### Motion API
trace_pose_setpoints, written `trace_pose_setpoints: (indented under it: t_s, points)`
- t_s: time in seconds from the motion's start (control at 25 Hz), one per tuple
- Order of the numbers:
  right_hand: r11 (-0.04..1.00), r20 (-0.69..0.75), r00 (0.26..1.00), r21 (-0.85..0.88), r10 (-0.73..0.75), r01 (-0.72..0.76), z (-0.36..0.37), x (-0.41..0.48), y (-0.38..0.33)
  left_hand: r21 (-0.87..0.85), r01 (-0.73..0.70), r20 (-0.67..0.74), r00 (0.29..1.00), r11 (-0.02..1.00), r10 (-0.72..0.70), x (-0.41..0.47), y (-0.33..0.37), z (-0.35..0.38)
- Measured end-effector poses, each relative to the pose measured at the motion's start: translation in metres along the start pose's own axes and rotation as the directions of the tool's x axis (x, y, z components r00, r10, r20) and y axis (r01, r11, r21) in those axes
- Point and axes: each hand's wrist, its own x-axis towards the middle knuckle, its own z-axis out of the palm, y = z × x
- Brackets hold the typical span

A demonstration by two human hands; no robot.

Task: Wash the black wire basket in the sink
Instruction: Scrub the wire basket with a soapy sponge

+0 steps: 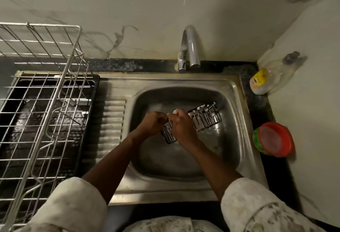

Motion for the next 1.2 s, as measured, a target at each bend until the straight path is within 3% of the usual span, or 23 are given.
trace_pose_setpoints:
  t_s: [0.08, 0.2, 0.28, 0.36, 0.48, 0.56, 0.64, 0.84, 0.96, 1.04, 1.12, 1.2]
  points:
    - [0.998, 0.04, 0.999, -0.064, -0.001, 0.004, -0.009, 0.0, 0.015, -0.052, 0.002, 0.006, 1.0, 0.999, -0.002, -0.001, -0.008, -0.001]
    - [0.943, -0.109, 0.952, -0.146, 0.285, -0.299, -0.039, 0.016, 0.057, -0.087, 0.021, 0.007, 1.0, 0.996, -0.021, -0.001, -0.016, -0.001]
    - [0.897, -0.154, 0.916, -0.197, 0.371, -0.396, -0.046, 0.028, 0.073, -0.1, 0.014, 0.009, 1.0, 0.995, -0.013, -0.001, -0.019, 0.0]
    - [0.936, -0.086, 0.952, -0.176, 0.294, -0.305, -0.034, 0.028, 0.053, -0.101, 0.005, 0.013, 1.0, 0.995, -0.003, -0.001, -0.024, 0.002]
    - [0.994, 0.064, 0.997, -0.102, 0.052, -0.046, 0.001, 0.006, -0.014, -0.085, -0.039, -0.029, 0.999, 0.996, 0.037, -0.002, -0.029, 0.001]
    - [0.998, 0.077, 0.997, -0.055, 0.007, -0.003, 0.008, 0.004, -0.025, -0.093, -0.052, -0.062, 0.997, 0.994, 0.046, -0.007, -0.027, 0.001]
    - [0.993, 0.072, 0.994, -0.09, 0.081, -0.075, -0.002, 0.01, 0.004, -0.114, -0.024, -0.05, 0.999, 0.993, 0.019, -0.008, -0.026, 0.001]
    - [0.874, -0.165, 0.91, -0.259, 0.38, -0.412, -0.068, 0.024, 0.104, -0.097, -0.008, -0.048, 0.999, 0.995, 0.003, -0.006, -0.029, 0.007]
    - [0.833, -0.2, 0.85, -0.184, 0.488, -0.522, -0.073, 0.029, 0.096, -0.121, -0.025, -0.096, 0.995, 0.992, 0.013, -0.009, -0.031, 0.013]
    - [0.887, -0.143, 0.904, -0.182, 0.404, -0.425, -0.055, 0.023, 0.072, -0.136, -0.032, -0.118, 0.993, 0.99, 0.016, -0.007, -0.034, 0.016]
    - [0.958, -0.018, 0.979, -0.206, 0.201, -0.201, -0.028, 0.011, 0.051, -0.132, -0.041, -0.128, 0.991, 0.99, 0.024, -0.007, -0.037, 0.017]
    - [0.975, -0.011, 0.993, -0.191, 0.117, -0.117, -0.02, 0.008, 0.04, -0.103, -0.058, -0.131, 0.99, 0.993, 0.044, -0.006, -0.038, 0.018]
